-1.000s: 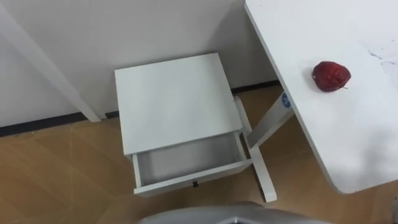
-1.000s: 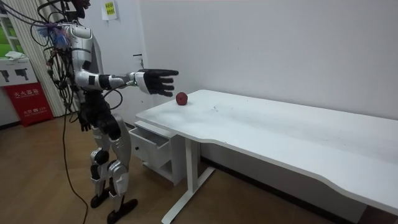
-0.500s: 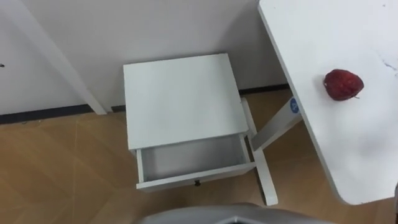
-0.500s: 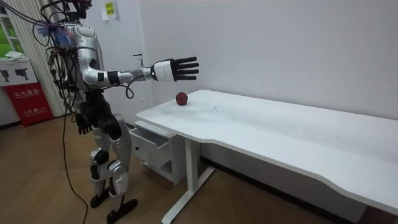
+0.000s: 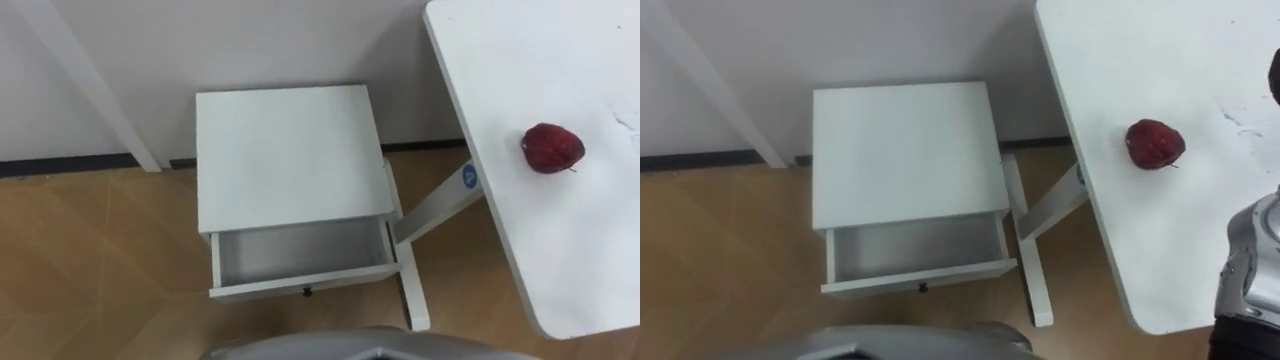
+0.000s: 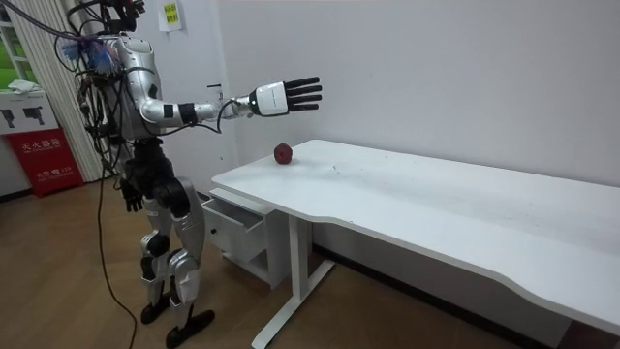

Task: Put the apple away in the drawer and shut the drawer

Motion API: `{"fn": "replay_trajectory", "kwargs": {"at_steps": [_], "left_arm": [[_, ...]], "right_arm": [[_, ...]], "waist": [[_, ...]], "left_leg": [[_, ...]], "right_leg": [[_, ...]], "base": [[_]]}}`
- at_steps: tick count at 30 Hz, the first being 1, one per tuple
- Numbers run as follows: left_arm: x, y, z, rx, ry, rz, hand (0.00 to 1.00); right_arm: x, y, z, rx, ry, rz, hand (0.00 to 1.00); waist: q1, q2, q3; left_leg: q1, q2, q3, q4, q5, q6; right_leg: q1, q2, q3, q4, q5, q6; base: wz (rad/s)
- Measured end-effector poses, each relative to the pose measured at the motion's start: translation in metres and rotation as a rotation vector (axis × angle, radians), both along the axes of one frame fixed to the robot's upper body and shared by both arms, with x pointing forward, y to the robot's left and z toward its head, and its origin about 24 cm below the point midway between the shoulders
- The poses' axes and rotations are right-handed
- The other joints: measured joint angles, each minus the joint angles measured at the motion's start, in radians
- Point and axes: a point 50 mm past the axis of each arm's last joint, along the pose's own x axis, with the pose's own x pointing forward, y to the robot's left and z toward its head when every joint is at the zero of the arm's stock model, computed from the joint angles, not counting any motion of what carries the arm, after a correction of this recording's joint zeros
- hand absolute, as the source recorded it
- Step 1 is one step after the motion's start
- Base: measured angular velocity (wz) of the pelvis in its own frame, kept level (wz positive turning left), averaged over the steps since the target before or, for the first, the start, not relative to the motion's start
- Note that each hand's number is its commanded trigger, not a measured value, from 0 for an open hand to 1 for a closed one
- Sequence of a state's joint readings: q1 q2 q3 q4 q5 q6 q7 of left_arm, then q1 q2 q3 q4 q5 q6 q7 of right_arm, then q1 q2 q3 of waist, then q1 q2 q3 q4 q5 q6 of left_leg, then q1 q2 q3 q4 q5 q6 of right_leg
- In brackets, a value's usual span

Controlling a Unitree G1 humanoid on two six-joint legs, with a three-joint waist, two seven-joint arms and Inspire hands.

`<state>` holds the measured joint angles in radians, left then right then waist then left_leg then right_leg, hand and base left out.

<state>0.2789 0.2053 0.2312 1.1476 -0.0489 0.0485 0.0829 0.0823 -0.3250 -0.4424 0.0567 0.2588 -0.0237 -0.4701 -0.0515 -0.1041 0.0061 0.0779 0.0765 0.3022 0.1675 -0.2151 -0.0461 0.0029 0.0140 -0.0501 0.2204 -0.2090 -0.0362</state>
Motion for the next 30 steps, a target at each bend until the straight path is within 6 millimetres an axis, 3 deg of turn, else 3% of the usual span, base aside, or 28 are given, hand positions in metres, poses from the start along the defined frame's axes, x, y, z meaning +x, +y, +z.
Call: {"fn": "replay_trajectory", "kwargs": {"at_steps": [7, 13, 17, 23, 28, 30], "left_arm": [[0.002, 0.002, 0.001, 0.008, 0.004, -0.022, 0.00], [0.000, 0.003, 0.002, 0.015, 0.013, -0.033, 0.00], [0.001, 0.003, 0.002, 0.018, 0.013, -0.039, 0.00], [0.000, 0.003, 0.002, 0.029, 0.017, -0.038, 0.00], [0.001, 0.002, 0.001, 0.019, 0.025, -0.034, 0.00], [0.001, 0.002, 0.001, 0.019, 0.028, -0.033, 0.00]], "right_arm": [[0.008, 0.002, -0.025, 0.053, 0.154, 0.125, 0.00], [0.010, 0.007, -0.035, 0.072, 0.200, 0.206, 0.00], [0.010, 0.008, -0.036, 0.076, 0.208, 0.222, 0.00], [0.001, 0.005, -0.050, 0.096, 0.274, 0.248, 0.00], [-0.009, 0.003, -0.064, 0.104, 0.353, 0.269, 0.00], [-0.009, 0.003, -0.064, 0.082, 0.370, 0.273, 0.00]], "waist": [[0.005, 0.023, -0.0039], [0.004, 0.016, -0.0004], [0.003, 0.010, -0.0021], [0.003, 0.016, -0.0057], [0.003, 0.038, -0.0102], [0.002, 0.038, -0.0095]], "left_leg": [[0.009, 0.000, -0.012, 0.000, 0.000, 0.000], [0.015, 0.000, -0.013, 0.001, 0.000, 0.000], [0.015, 0.000, -0.013, 0.005, 0.000, 0.000], [0.013, 0.000, -0.012, 0.017, 0.000, 0.000], [0.015, 0.000, -0.007, 0.014, 0.000, 0.000], [0.019, 0.001, -0.004, 0.011, 0.000, 0.000]], "right_leg": [[0.015, -0.011, -0.036, -0.001, 0.000, 0.000], [0.021, -0.012, -0.042, 0.000, 0.000, 0.000], [0.024, -0.014, -0.045, -0.001, 0.000, 0.000], [0.033, -0.015, -0.049, -0.016, 0.001, -0.001], [0.033, -0.013, -0.047, -0.009, 0.002, -0.001], [0.034, -0.012, -0.045, -0.007, 0.002, -0.001]], "base": [[0.06], [0.00], [0.00], [0.01], [-0.01], [-0.05]]}}
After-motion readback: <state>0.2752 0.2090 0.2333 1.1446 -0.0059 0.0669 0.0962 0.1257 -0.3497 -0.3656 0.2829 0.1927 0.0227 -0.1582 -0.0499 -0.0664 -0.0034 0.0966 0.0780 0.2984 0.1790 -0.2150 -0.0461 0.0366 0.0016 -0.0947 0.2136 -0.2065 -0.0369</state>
